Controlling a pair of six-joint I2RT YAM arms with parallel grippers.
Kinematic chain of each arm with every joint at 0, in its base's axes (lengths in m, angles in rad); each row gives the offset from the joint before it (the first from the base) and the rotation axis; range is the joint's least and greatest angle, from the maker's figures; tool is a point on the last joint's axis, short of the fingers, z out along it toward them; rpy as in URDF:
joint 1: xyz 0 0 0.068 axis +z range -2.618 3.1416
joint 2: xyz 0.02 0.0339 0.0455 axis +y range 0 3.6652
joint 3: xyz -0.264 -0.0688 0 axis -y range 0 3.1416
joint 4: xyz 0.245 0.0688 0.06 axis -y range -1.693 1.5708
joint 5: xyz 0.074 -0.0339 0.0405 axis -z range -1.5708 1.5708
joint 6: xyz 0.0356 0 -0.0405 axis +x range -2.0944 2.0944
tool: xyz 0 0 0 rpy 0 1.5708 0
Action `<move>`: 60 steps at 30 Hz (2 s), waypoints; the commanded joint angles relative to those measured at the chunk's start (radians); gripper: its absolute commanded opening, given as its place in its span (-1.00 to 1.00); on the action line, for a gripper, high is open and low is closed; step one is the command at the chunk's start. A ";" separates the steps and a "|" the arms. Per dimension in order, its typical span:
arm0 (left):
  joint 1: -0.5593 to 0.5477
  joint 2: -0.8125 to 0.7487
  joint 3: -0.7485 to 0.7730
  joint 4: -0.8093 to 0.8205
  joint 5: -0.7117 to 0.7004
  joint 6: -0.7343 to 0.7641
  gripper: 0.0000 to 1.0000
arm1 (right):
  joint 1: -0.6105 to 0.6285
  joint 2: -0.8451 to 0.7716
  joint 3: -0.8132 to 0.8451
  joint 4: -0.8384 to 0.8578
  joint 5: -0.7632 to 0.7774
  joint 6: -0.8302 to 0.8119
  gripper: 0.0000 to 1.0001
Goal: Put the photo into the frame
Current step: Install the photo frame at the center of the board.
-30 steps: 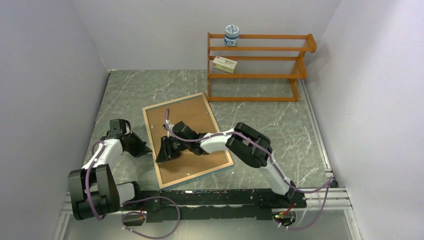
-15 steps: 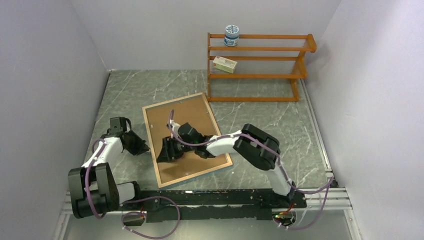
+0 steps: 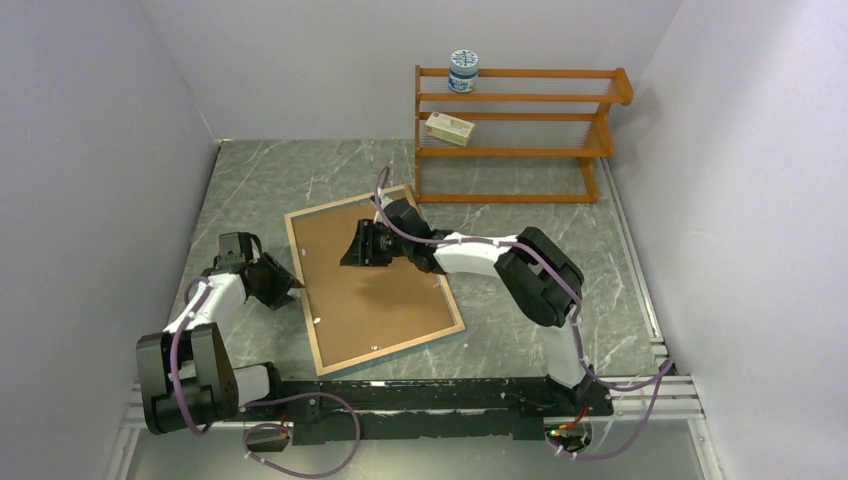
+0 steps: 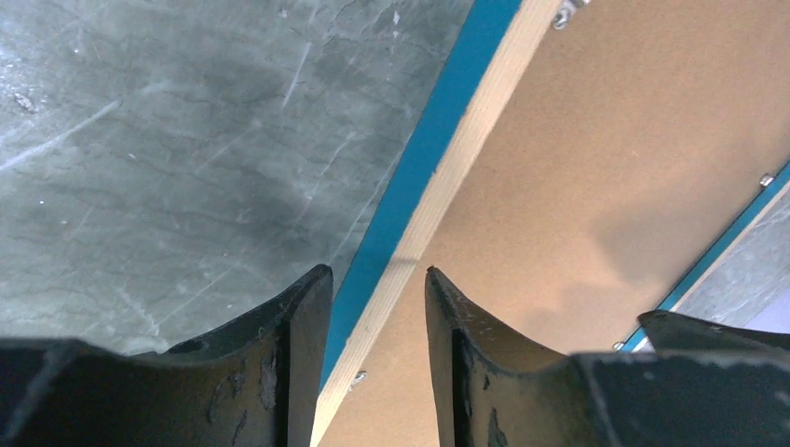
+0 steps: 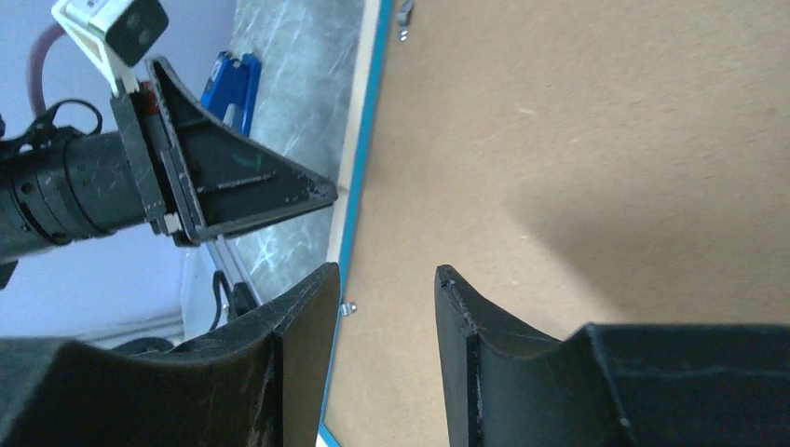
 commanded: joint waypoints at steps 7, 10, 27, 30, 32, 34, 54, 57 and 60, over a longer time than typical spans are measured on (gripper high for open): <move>-0.001 0.124 -0.011 0.067 0.093 0.020 -0.50 | -0.001 0.127 0.216 -0.202 -0.024 -0.021 -0.12; -0.001 0.130 -0.029 0.048 0.087 0.025 -0.64 | 0.003 0.186 0.280 -0.213 -0.011 -0.015 -0.13; -0.013 0.070 -0.010 -0.059 0.017 0.019 -0.64 | 0.021 0.570 0.830 -0.405 0.127 -0.062 -0.14; -0.014 0.054 -0.010 -0.069 0.001 0.014 -0.64 | 0.022 0.621 0.901 -0.433 0.092 -0.060 -0.14; -0.014 0.046 -0.008 -0.078 -0.008 0.012 -0.64 | 0.023 0.636 0.905 -0.420 0.070 -0.051 -0.14; -0.015 0.041 -0.005 -0.082 -0.011 0.012 -0.64 | 0.030 0.648 0.905 -0.411 0.050 -0.044 -0.15; -0.016 0.026 0.018 -0.146 -0.115 -0.004 -0.67 | 0.062 0.723 0.953 -0.367 -0.064 -0.074 -0.20; -0.016 0.032 0.027 -0.150 -0.119 0.001 -0.67 | 0.062 0.730 0.951 -0.352 -0.083 -0.083 -0.20; -0.016 0.043 0.040 -0.159 -0.118 0.004 -0.67 | 0.061 0.739 0.952 -0.340 -0.109 -0.093 -0.20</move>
